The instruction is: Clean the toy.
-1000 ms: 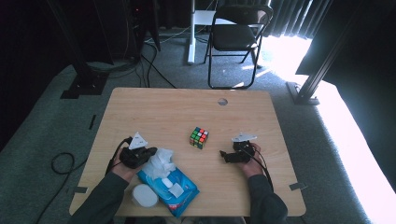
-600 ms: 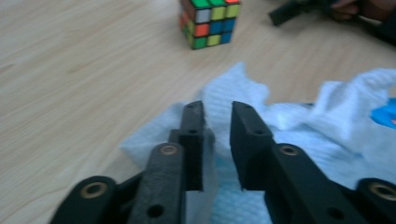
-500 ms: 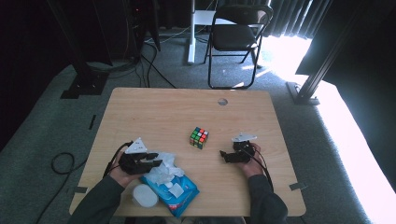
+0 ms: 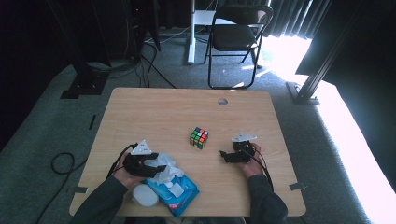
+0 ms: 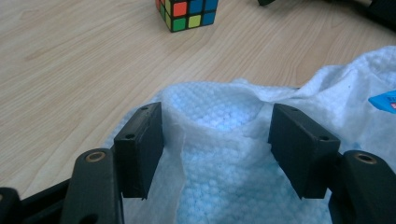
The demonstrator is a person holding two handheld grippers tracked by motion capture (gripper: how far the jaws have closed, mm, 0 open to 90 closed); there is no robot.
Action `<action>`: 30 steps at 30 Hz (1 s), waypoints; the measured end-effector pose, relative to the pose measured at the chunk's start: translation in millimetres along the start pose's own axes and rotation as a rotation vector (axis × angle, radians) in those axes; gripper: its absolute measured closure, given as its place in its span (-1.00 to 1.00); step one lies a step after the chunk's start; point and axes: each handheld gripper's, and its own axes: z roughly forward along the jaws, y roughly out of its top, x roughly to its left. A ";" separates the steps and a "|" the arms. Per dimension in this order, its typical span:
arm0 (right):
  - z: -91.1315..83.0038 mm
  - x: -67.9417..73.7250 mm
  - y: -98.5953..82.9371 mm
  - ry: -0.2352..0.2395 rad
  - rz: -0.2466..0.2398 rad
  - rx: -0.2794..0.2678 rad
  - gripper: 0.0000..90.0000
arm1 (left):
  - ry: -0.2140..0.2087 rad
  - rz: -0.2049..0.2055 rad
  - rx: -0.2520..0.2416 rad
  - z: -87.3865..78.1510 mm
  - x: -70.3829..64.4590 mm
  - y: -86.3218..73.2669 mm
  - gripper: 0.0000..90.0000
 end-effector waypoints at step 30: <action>0.0 0.0 0.0 0.000 0.000 0.000 -0.60 | 0.100 -0.098 -0.064 -6.3 16.8 5.0 0.95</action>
